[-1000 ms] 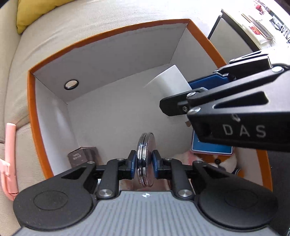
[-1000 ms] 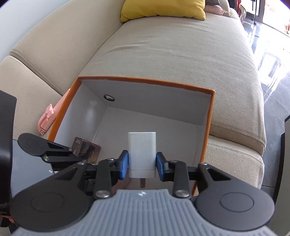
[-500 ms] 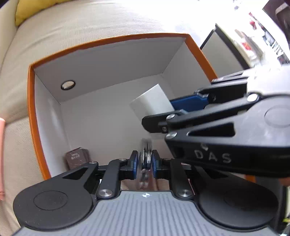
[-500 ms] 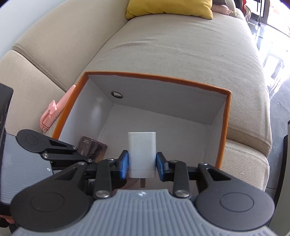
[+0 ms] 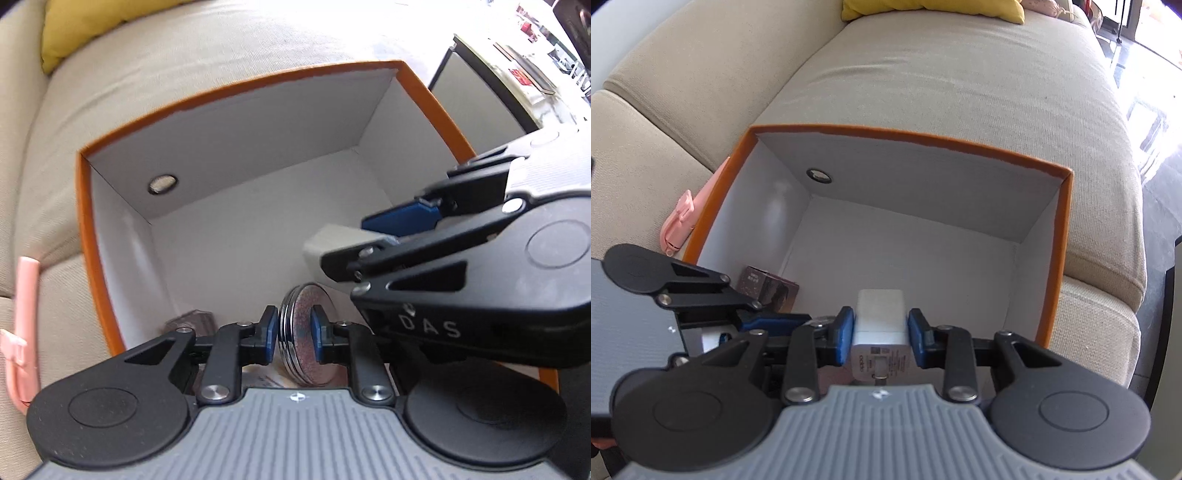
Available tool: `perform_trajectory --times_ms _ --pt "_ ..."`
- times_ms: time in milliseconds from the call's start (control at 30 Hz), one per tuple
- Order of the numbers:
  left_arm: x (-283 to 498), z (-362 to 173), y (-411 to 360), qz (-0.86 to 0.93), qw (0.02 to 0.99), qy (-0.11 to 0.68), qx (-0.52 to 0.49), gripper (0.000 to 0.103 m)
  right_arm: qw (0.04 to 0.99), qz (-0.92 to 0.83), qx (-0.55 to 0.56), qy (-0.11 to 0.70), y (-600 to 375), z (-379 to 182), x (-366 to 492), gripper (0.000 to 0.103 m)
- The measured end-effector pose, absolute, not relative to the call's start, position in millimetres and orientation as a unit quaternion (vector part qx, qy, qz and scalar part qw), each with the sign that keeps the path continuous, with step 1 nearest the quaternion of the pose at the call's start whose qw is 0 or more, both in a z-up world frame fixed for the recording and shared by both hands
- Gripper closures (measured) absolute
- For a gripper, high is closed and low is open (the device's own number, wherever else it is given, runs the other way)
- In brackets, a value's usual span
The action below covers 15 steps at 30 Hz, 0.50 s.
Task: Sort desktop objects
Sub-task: 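Lower both items into the box and open both grippers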
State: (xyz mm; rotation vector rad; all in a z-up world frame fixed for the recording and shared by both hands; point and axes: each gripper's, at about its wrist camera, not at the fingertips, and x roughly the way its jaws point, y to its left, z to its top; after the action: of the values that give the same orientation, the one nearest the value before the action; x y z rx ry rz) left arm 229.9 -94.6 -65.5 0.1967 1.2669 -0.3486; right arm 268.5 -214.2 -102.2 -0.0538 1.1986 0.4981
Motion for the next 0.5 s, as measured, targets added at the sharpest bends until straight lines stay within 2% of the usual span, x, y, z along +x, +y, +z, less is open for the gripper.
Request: perform_trajectory --times_ms 500 --pt "220.8 -40.5 -58.9 -0.156 0.816 0.556 0.04 0.081 0.811 0.23 -0.019 0.537 -203.0 -108.4 270.5 0.069"
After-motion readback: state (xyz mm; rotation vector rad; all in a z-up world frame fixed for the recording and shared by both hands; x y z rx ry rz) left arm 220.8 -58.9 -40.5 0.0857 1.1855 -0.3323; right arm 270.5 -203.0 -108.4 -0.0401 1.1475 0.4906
